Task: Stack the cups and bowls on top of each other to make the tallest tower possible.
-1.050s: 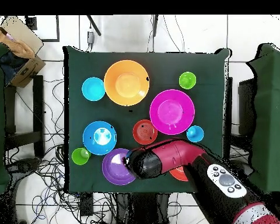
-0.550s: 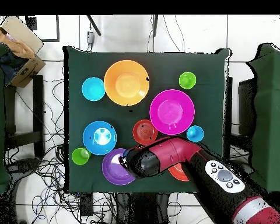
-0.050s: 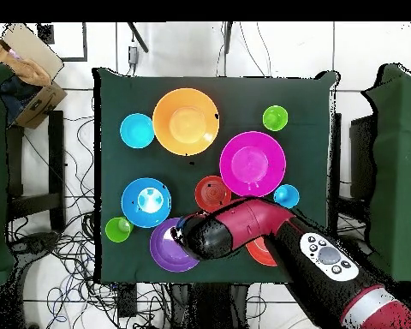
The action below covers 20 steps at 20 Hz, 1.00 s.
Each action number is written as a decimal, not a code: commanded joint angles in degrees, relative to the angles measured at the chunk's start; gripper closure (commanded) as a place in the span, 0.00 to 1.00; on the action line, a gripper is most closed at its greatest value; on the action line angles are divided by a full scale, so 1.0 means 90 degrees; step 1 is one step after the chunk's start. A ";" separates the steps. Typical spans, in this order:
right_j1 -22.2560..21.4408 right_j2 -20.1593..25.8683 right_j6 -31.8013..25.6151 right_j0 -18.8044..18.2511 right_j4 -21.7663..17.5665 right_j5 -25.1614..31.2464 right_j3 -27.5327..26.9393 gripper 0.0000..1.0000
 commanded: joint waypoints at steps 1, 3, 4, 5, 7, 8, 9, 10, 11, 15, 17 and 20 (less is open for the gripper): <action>0.0143 0.0467 -0.1406 -0.0260 -0.0530 0.0321 -0.0189 0.00; 0.0234 0.0695 -0.1662 -0.0576 -0.0485 0.0344 -0.0179 0.00; 0.0296 0.0861 -0.1849 -0.0795 -0.0430 0.0377 -0.0176 0.00; 0.0358 0.1027 -0.2036 -0.1015 -0.0376 0.0410 -0.0173 0.00; 0.0469 0.1245 -0.2333 -0.1262 -0.0355 0.0610 -0.0308 0.00; 0.0524 0.1256 -0.2407 -0.1250 -0.0447 0.0681 -0.0454 0.00; 0.0578 0.1268 -0.2481 -0.1238 -0.0540 0.0752 -0.0599 0.00; 0.0644 0.1237 -0.2509 -0.1169 -0.0671 0.0784 -0.0788 0.00; 0.0704 0.1223 -0.2515 -0.1123 -0.0762 0.0805 -0.0929 0.00; 0.1092 0.1265 -0.2974 -0.0993 -0.0994 0.1044 -0.1739 0.00; 0.1227 0.1324 -0.3241 -0.0996 -0.1050 0.1151 -0.1983 0.00; 0.1430 0.1411 -0.3598 -0.0992 -0.1143 0.1217 -0.2307 0.00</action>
